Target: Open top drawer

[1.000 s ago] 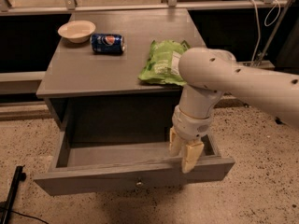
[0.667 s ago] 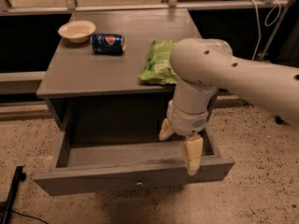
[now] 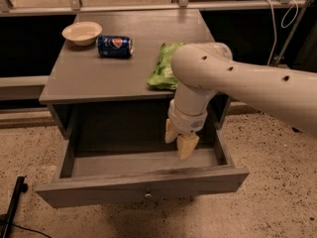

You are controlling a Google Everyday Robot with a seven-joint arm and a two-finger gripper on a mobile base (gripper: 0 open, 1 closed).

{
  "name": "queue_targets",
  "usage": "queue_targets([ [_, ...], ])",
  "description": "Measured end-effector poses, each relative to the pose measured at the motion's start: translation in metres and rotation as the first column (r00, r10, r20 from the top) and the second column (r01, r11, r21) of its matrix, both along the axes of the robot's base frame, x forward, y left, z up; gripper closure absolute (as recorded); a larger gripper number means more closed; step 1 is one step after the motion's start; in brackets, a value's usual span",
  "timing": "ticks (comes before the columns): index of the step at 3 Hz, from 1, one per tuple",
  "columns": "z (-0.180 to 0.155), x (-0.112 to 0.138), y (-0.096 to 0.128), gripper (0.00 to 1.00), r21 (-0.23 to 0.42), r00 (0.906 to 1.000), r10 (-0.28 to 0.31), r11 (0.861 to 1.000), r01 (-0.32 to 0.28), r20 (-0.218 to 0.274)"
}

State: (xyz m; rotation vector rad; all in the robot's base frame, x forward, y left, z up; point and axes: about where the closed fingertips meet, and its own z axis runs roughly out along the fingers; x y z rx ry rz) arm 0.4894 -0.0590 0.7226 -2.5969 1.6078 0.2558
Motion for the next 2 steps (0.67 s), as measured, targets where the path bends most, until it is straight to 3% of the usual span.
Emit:
queue_targets([
  [1,-0.019,0.024,0.013,0.67,0.074,0.9989,-0.027,0.997,0.024,0.038],
  [2,-0.057,0.031,0.024,0.9,0.162,0.9945,-0.105,0.982,0.102,0.009],
])
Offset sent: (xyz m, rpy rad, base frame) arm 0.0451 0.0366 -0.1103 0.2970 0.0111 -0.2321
